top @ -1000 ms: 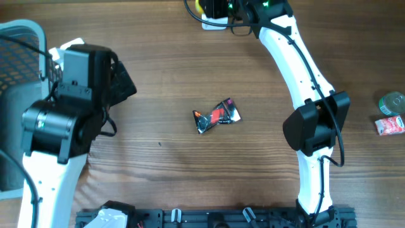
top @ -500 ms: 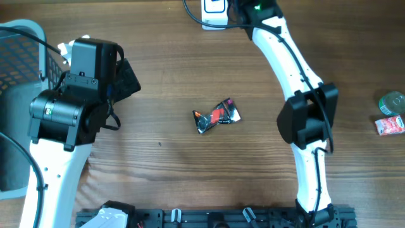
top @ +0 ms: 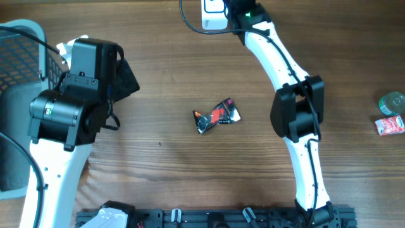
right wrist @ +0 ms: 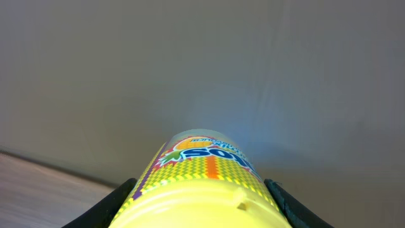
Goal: Scan the item barcode
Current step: 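Hold the yellow can's barcode in front of the white scanner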
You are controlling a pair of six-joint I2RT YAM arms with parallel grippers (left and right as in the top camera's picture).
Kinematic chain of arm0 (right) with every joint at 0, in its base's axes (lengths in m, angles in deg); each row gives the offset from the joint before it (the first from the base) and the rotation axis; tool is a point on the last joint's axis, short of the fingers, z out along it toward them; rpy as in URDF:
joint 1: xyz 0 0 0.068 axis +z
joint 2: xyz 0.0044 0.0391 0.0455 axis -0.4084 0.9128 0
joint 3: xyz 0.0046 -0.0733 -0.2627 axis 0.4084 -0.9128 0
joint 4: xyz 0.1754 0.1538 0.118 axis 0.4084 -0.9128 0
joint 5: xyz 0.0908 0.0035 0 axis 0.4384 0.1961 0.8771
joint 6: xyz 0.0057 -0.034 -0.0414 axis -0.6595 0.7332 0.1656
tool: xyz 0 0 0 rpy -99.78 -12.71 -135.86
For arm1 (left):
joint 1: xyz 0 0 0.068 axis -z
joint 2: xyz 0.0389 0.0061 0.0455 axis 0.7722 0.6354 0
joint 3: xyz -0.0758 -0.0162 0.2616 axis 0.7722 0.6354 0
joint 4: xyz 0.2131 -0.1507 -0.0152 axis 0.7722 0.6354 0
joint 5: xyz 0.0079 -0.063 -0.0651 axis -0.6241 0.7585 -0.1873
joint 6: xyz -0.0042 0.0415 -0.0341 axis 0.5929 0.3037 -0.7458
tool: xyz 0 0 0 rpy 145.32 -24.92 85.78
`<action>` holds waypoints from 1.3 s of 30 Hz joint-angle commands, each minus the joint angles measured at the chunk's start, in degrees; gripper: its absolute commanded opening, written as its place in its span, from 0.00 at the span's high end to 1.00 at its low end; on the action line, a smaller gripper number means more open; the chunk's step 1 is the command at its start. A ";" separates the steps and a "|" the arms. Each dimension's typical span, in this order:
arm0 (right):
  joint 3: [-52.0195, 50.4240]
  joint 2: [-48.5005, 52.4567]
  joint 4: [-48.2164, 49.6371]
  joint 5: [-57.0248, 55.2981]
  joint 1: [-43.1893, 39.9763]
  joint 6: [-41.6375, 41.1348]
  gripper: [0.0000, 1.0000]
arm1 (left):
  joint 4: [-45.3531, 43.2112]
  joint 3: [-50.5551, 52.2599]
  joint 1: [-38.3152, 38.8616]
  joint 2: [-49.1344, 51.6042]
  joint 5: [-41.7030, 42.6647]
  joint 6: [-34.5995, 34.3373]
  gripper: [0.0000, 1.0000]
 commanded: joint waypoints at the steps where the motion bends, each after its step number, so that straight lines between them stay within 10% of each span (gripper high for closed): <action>1: 0.24 4.26 0.66 -2.91 0.00 2.05 0.78 | -0.09 0.04 -0.15 0.02 -1.53 -0.11 0.00; 39: 0.24 9.79 10.36 -3.17 0.22 8.07 0.78 | 0.15 0.04 -0.15 0.02 -3.93 -0.11 0.00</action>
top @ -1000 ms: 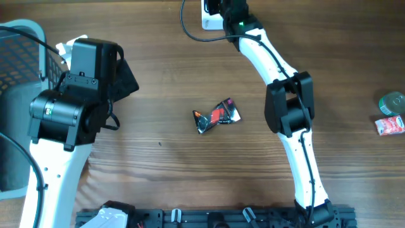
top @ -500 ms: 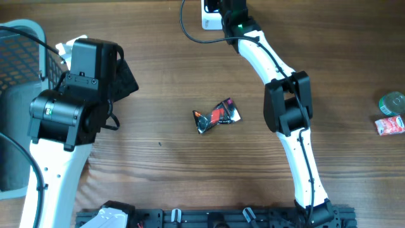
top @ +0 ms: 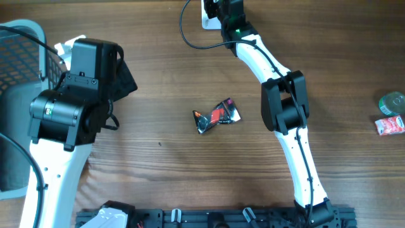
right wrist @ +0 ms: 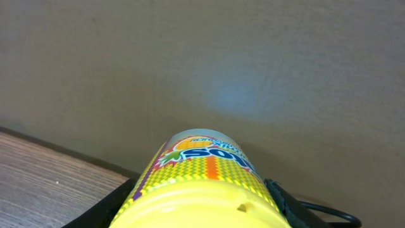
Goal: Scan the item barcode
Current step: 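Hold the yellow can's barcode in front of the white scanner, then carry the yellow can to the table's right edge and release it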
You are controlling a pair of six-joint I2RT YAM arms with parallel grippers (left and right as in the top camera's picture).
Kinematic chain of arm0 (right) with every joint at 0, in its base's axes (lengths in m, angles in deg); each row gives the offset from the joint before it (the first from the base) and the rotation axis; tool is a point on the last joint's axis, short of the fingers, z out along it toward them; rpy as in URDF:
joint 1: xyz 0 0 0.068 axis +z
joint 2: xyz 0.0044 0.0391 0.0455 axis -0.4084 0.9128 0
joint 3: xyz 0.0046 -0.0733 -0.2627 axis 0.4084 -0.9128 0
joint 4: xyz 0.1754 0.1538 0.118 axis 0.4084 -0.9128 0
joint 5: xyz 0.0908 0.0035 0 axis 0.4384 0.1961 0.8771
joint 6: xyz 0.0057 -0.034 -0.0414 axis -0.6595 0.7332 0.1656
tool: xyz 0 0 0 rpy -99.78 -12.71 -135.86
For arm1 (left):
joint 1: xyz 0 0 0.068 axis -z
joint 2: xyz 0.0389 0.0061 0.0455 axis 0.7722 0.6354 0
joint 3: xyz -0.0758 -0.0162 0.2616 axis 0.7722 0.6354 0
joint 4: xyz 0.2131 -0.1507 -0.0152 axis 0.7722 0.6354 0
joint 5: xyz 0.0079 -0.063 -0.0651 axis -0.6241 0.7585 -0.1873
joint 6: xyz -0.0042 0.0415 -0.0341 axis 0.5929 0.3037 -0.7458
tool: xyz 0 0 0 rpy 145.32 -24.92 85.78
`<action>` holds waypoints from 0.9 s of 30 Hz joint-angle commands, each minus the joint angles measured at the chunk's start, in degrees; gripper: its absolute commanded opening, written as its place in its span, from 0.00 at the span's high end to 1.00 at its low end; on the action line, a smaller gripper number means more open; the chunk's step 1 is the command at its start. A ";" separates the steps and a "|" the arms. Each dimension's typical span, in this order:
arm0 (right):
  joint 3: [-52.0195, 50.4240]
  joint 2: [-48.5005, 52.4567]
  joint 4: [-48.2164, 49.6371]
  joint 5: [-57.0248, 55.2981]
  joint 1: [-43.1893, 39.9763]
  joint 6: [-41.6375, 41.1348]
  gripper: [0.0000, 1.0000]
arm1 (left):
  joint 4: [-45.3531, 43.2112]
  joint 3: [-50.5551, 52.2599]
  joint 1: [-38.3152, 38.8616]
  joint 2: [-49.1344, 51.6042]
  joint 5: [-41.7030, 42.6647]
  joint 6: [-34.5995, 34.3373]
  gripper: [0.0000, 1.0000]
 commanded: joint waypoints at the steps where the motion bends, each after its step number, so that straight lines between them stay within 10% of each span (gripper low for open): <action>1: 0.28 -1.66 -0.79 -1.27 0.20 1.62 0.78 | -0.02 0.04 -0.15 0.02 -1.86 -0.11 0.00; 18: 0.28 -19.21 -19.65 -1.77 0.17 3.63 0.80 | -1.01 2.89 -0.15 1.68 -2.69 -0.13 0.00; 27: 0.28 -32.68 -42.97 -22.05 -0.98 5.25 0.86 | -6.08 2.93 -0.15 1.84 -0.72 -0.13 0.00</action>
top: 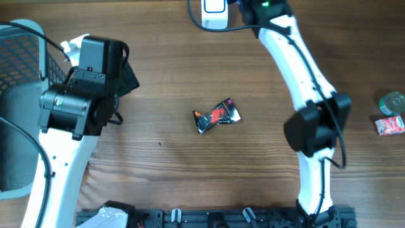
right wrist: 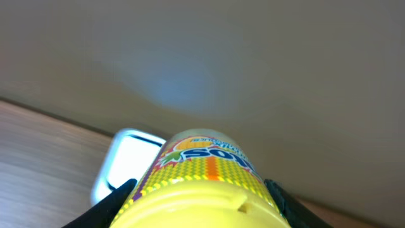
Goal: Scan the item barcode
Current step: 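Carry the yellow can to the table's right edge and release it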
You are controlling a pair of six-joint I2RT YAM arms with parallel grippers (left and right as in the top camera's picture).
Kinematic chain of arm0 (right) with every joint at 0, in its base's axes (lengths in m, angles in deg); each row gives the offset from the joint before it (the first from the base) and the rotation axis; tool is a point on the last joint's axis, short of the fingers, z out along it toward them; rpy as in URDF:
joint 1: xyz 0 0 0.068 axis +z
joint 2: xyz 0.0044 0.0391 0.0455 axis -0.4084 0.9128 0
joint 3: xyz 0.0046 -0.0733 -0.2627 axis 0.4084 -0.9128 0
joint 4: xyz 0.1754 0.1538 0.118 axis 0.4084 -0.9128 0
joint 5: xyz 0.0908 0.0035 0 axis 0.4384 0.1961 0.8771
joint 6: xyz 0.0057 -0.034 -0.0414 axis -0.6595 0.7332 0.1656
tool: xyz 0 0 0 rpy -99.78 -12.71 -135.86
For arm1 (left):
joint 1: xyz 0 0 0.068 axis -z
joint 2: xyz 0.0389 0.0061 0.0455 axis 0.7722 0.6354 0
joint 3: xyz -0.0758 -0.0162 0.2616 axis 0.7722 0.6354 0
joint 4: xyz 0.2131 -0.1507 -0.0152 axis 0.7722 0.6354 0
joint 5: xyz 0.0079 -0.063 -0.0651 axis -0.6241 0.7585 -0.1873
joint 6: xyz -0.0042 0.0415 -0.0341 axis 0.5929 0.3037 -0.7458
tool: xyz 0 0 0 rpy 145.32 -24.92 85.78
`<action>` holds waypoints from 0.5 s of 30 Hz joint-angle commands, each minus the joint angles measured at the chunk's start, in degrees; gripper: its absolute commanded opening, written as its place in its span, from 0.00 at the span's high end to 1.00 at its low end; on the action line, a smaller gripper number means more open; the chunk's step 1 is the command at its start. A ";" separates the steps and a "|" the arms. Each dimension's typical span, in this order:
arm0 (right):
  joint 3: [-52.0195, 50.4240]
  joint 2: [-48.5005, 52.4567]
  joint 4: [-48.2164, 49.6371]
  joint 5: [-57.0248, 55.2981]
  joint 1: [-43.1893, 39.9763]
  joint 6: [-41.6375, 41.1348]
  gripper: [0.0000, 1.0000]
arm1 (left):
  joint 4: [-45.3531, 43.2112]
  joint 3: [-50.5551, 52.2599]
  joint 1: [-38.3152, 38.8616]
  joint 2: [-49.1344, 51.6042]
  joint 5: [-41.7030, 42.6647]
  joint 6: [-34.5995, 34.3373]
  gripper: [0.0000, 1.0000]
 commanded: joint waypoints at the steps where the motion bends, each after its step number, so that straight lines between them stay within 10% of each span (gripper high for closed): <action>1: 0.28 -7.39 -6.23 -11.06 -1.53 0.00 0.81 | -3.89 0.42 -0.15 0.35 2.23 -0.13 0.00; 15: 0.28 -10.84 -32.15 0.07 -29.97 -13.09 0.76 | -17.33 0.39 8.31 10.73 14.08 0.15 0.00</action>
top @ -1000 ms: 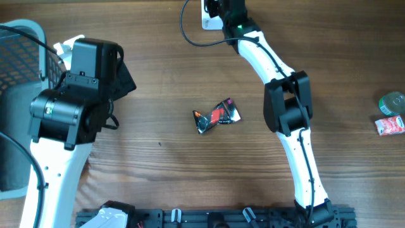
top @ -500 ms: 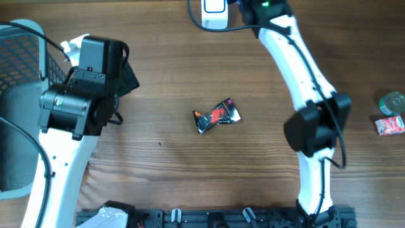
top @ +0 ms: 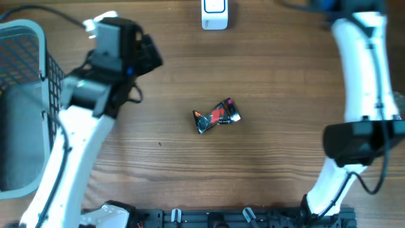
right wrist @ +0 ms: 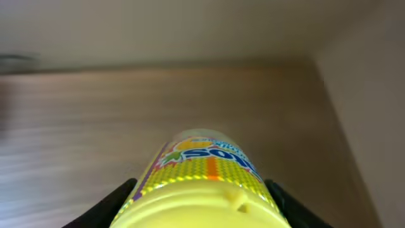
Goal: Scan the item barcode
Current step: 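Carry the yellow can to the table's right edge and release it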
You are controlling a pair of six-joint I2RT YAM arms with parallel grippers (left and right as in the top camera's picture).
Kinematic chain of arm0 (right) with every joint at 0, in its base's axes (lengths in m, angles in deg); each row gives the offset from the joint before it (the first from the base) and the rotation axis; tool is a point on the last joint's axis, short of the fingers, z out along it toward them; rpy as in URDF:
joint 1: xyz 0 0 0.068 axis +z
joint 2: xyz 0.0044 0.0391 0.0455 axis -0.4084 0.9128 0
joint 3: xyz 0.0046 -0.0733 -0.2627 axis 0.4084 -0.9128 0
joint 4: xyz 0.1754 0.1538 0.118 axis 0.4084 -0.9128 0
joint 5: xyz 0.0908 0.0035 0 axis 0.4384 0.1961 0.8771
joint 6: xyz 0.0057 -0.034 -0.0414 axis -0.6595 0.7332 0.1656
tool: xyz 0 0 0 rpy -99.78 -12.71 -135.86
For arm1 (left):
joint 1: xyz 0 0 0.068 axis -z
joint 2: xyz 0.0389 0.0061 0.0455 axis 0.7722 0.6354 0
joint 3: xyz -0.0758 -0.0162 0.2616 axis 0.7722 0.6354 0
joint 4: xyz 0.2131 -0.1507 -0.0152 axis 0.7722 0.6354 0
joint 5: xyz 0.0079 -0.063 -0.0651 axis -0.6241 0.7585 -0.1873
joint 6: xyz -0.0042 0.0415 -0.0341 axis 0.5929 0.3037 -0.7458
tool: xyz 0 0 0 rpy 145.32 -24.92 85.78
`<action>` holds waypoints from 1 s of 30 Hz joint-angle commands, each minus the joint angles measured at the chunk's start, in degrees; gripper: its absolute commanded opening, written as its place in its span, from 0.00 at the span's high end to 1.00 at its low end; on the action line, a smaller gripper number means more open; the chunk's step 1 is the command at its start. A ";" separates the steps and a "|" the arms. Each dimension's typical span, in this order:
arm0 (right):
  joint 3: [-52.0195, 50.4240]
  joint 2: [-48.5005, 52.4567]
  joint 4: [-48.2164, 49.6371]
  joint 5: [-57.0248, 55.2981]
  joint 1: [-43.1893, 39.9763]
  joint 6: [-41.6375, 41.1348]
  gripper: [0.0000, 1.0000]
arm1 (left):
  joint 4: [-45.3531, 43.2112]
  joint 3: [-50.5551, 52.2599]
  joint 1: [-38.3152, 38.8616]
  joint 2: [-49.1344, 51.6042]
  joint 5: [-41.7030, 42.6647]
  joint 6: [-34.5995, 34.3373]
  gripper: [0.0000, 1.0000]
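Note:
A yellow container (right wrist: 205, 174) with a colourful printed label fills the lower right wrist view. My right gripper (right wrist: 202, 193) is shut on it, a dark finger (right wrist: 117, 197) showing at each side. Behind it lies blurred wood table. In the overhead view the right arm (top: 364, 69) runs up the right side and its gripper is past the top edge. The white scanner (top: 214, 14) stands at the top middle, apart from that arm. My left gripper (top: 149, 57) hangs over the upper left of the table, its jaws too dark to read.
A crumpled black and red snack wrapper (top: 217, 116) lies in the middle of the table. A grey mesh basket (top: 25, 76) stands at the left edge. Cables trail along the top edge near the scanner.
The right arm has swung from the scanner at the top middle to the top right, and the scanner has left the wrist view. The left arm has moved up and to the right.
The right gripper held the yellow container at the table's top edge beside the scanner, facing the wall. Then it stood a little further left. Then the scanner showed just behind the container. Now the container is over bare table at the far right, still held.

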 commanded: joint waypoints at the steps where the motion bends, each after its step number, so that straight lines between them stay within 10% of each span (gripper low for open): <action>1: 0.24 -0.92 -2.49 6.27 -10.54 -4.15 0.77 | -2.89 0.35 5.86 5.49 3.28 0.11 0.00; 12: -8.59 2.05 -2.51 17.51 -35.23 -10.71 0.79 | -7.87 0.35 18.05 14.84 3.19 0.09 0.00; 30: -29.46 5.60 7.85 17.35 -47.93 -10.60 0.83 | -6.16 0.35 19.32 15.06 2.54 1.84 0.00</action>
